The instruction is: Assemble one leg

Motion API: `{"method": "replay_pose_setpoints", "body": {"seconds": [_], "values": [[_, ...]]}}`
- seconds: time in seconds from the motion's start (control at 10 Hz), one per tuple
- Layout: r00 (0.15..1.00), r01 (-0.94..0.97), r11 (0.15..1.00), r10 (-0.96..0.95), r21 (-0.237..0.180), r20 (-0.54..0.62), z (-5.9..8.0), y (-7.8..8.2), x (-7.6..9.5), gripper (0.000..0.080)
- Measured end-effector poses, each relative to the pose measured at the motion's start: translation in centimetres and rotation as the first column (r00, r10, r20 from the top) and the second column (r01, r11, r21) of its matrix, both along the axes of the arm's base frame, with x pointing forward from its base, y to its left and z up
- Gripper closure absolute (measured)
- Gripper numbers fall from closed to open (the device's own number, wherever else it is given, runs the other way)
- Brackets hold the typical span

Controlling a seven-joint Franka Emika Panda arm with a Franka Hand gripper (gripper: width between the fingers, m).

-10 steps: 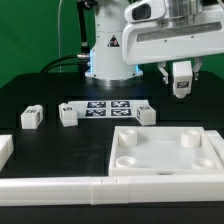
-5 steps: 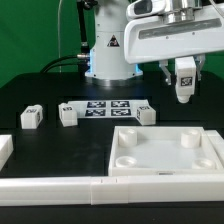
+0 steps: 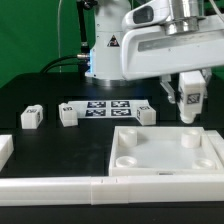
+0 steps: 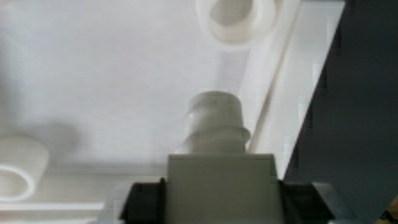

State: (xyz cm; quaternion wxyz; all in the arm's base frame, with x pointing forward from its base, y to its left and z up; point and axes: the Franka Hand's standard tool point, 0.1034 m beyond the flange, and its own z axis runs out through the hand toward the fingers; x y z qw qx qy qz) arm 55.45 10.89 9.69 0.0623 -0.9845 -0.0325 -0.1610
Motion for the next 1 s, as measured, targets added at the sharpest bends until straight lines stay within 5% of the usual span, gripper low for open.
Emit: {"method": "replay_pose_setpoints", "body": {"seconds": [0.5, 0.8, 1.0], "values": [[1.000, 0.001, 1.000, -0.001, -0.002, -0.003, -0.3, -0.1, -0.3, 0.0508], [0.998, 0.005, 1.000, -0.006, 0.007, 0.057, -1.1, 0.4, 3.0, 0.0508], [0.999, 0.002, 1.000, -0.003, 0.010, 0.049, -1.4, 0.6, 3.5, 0.0508]]}}
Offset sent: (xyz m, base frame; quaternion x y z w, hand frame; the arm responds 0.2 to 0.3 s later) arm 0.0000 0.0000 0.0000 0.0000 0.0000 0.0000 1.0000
